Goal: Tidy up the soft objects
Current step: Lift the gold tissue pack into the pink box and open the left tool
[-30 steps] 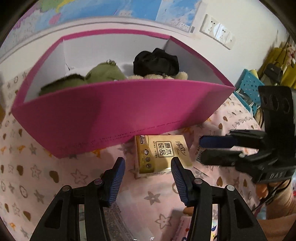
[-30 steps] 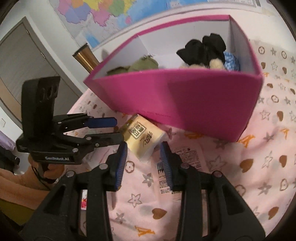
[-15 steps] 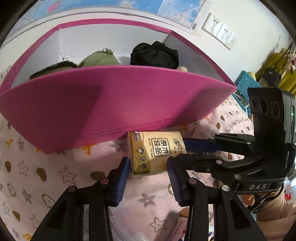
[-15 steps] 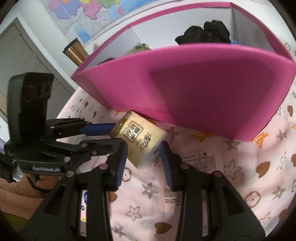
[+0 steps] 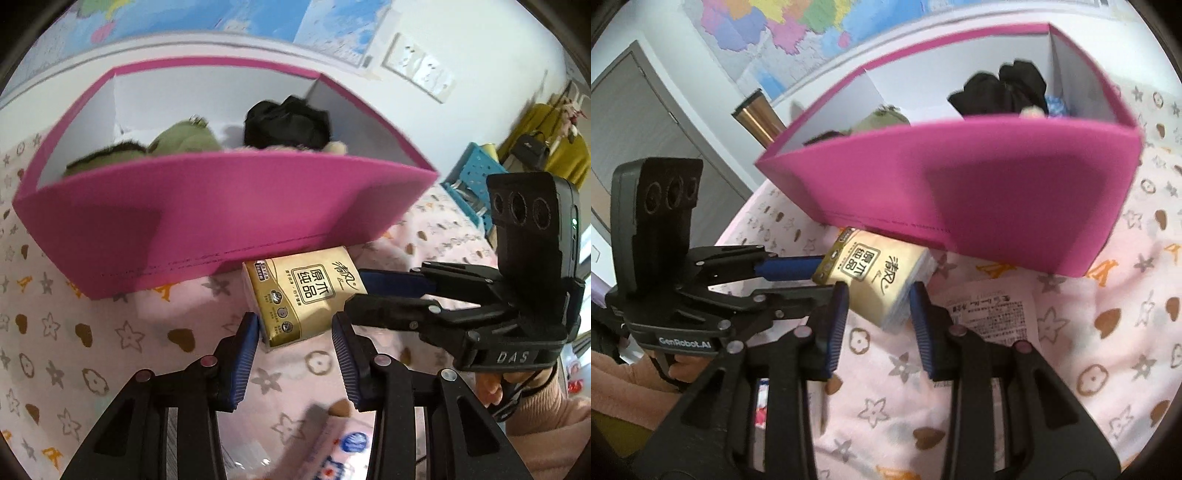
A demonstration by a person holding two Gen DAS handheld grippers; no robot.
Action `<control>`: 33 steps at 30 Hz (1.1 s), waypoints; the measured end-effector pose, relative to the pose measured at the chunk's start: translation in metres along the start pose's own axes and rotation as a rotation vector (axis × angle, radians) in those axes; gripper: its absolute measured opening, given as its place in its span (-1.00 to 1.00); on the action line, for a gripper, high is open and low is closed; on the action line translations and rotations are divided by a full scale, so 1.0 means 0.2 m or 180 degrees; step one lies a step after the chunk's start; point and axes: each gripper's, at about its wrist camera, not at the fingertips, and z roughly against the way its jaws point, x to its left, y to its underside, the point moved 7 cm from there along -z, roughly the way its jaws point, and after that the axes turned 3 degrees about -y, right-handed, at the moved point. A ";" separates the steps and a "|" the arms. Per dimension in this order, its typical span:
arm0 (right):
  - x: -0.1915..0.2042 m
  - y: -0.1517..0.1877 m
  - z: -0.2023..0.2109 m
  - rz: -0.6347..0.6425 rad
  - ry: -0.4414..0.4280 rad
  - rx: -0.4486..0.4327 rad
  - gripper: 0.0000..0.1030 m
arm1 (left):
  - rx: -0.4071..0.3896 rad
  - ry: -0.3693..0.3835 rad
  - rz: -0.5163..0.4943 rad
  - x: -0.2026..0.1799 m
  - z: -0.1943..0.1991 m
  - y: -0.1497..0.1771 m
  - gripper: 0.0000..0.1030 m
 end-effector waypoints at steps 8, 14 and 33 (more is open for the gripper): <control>0.08 -0.04 0.21 0.0094 -0.0028 -0.0235 -0.27 | -0.0227 0.0043 -0.0241 -0.15 0.15 -0.08 -0.21; 0.13 -0.14 0.38 0.0234 -0.0004 -0.0458 -0.27 | -0.0376 0.0106 -0.0361 -0.24 0.23 -0.21 -0.21; -0.07 -0.50 0.37 0.0179 0.0165 -0.0539 -0.27 | -0.0339 -0.0041 -0.0299 -0.18 0.09 -0.59 -0.21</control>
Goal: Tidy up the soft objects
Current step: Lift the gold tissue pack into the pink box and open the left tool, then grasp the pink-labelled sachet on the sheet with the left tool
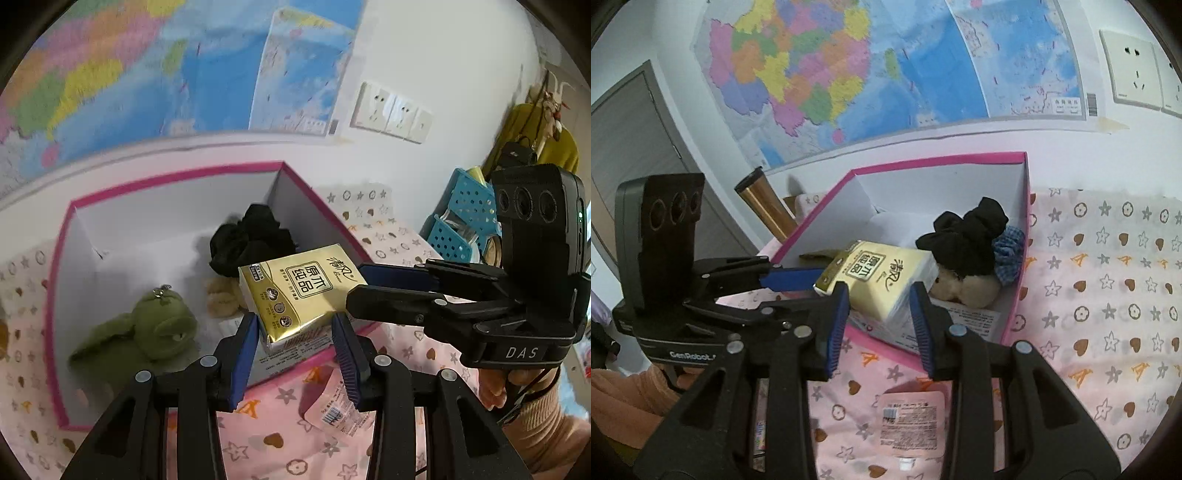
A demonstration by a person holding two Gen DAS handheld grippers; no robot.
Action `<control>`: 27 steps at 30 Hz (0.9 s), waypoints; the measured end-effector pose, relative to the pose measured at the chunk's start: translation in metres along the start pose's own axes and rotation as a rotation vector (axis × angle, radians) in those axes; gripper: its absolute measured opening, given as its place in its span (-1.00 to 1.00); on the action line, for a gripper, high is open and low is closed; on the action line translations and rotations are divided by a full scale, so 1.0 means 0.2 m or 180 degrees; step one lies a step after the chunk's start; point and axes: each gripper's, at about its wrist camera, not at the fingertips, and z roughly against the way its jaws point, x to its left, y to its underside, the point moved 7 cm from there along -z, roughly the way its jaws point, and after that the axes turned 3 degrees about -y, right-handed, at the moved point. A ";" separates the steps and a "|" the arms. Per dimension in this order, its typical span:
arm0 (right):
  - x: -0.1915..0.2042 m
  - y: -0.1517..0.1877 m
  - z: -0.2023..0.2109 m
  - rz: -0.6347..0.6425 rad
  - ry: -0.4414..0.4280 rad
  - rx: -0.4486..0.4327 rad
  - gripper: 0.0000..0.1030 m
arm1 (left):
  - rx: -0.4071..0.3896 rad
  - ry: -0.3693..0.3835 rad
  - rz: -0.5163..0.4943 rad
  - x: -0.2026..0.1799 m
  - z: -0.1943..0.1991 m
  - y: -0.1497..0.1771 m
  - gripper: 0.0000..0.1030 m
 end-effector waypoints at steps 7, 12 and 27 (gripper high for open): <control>-0.12 0.01 -0.11 -0.0189 0.0074 0.0175 -0.27 | 0.0262 0.0130 0.0208 0.07 -0.14 0.02 -0.21; -0.15 0.02 -0.11 -0.0232 0.0189 0.0148 -0.27 | 0.0238 -0.0034 0.0234 0.10 -0.15 0.03 -0.21; 0.00 0.43 0.15 -0.0330 -0.0169 0.0184 -0.16 | -0.0034 0.0218 -0.0427 -0.14 0.09 0.33 -0.06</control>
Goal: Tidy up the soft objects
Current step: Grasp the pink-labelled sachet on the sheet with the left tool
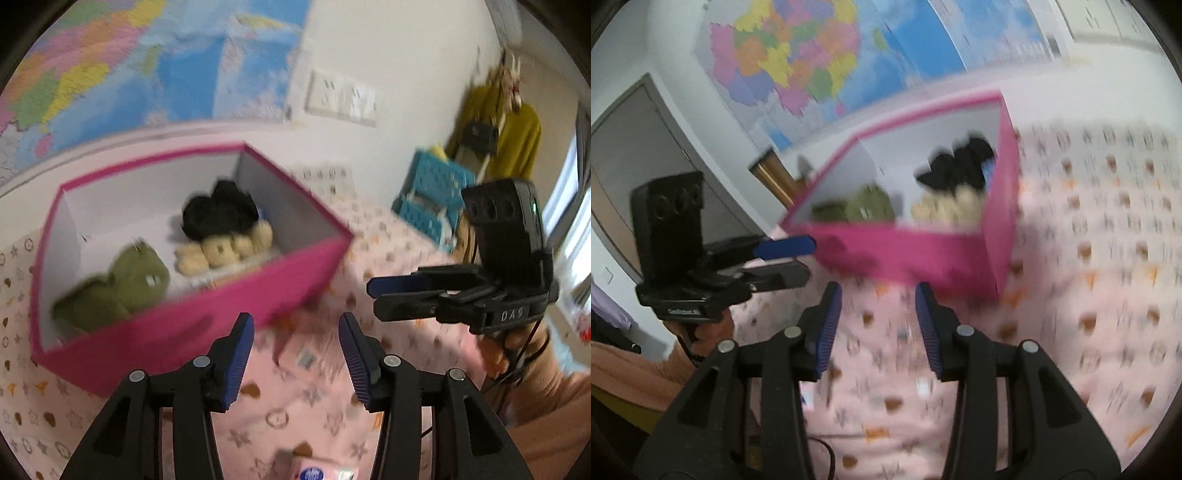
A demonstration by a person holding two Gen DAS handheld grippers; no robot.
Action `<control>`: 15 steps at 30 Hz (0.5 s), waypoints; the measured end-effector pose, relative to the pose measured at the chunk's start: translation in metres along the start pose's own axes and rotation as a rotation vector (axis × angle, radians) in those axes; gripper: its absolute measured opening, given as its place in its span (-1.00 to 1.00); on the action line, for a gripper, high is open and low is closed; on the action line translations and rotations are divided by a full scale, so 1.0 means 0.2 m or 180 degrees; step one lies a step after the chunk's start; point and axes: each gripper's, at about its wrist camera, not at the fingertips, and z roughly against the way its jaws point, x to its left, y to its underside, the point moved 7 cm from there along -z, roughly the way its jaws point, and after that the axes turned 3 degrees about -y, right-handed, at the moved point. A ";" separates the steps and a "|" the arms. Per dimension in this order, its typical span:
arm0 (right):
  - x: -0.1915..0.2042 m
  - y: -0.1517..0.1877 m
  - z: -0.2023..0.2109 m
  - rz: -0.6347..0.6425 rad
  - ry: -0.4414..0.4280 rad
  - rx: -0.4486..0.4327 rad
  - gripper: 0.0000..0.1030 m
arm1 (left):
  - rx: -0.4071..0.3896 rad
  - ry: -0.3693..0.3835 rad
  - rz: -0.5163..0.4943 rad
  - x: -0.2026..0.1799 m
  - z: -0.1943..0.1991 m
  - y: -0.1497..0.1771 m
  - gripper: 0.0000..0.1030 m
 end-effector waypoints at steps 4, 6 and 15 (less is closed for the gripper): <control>-0.08 0.18 -0.06 -0.0191 0.0143 0.0223 -0.16 | 0.0346 -0.0100 -0.0119 -0.03 -0.17 0.12 -0.06; -0.12 0.23 -0.07 -0.0258 0.0209 0.0275 -0.16 | 0.0470 -0.0100 -0.0114 -0.03 -0.25 0.15 -0.06; -0.13 0.39 -0.13 -0.0334 0.0277 0.0339 -0.16 | 0.0528 -0.0211 -0.0127 0.00 -0.38 0.12 -0.06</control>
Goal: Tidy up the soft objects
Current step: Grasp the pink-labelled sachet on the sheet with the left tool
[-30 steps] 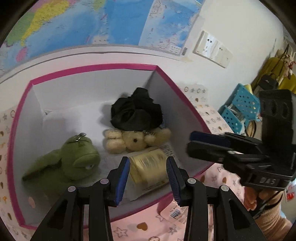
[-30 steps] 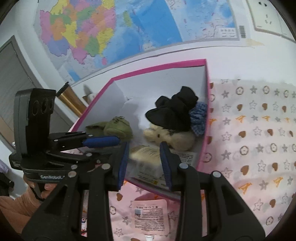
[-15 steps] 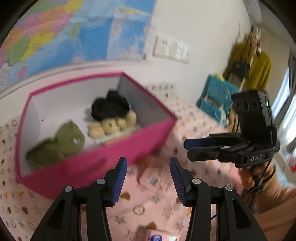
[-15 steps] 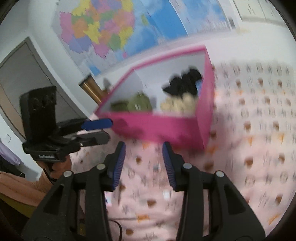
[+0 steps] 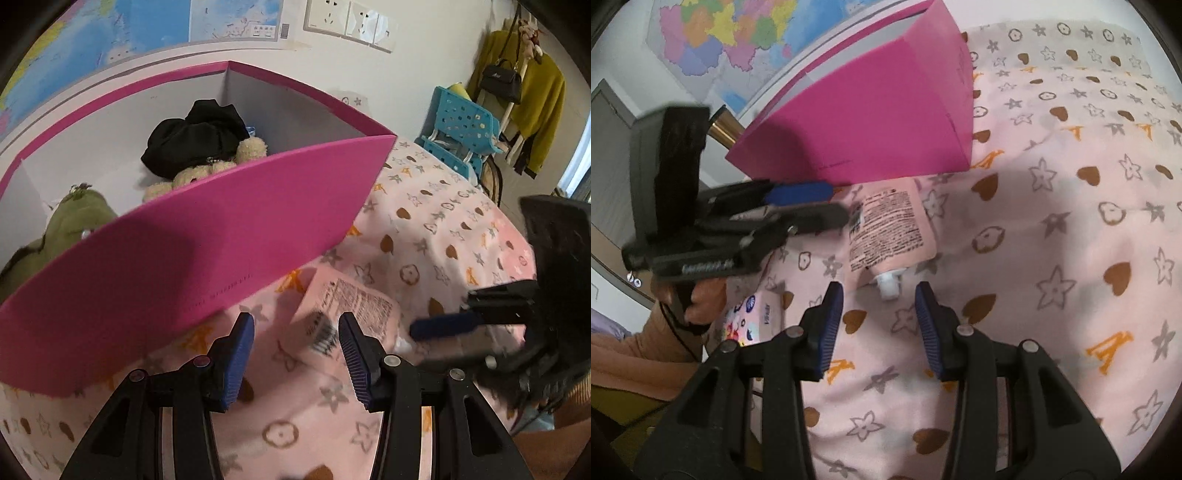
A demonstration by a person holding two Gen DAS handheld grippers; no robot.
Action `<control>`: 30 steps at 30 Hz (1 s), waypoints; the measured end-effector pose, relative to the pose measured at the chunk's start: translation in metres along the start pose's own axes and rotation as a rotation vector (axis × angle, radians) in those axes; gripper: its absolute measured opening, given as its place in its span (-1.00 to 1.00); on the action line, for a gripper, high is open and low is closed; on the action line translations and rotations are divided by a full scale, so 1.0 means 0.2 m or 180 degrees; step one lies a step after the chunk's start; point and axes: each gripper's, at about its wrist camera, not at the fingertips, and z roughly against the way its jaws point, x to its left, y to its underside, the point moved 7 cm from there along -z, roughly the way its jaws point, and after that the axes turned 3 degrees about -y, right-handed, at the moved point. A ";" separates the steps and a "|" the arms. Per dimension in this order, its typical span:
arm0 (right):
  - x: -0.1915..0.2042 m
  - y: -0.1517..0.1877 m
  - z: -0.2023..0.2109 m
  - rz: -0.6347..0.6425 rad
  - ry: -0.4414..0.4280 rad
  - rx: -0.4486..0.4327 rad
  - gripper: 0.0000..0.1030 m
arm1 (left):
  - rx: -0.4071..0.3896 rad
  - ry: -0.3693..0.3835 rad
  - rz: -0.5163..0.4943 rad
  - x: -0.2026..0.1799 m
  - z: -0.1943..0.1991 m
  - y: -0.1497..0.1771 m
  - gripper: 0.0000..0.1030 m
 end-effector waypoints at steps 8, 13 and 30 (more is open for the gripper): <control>0.04 0.00 -0.04 0.0447 0.0376 -0.0064 -0.45 | 0.0141 0.0232 0.0020 -0.04 -0.07 0.00 -0.17; -0.01 0.00 -0.02 0.0376 0.0472 -0.0139 -0.70 | 0.0176 0.0269 -0.0001 -0.08 -0.04 0.06 -0.22; -0.09 -0.03 0.01 -0.0086 0.0160 -0.0288 -0.52 | 0.0181 0.0345 0.0101 -0.10 -0.02 0.13 -0.26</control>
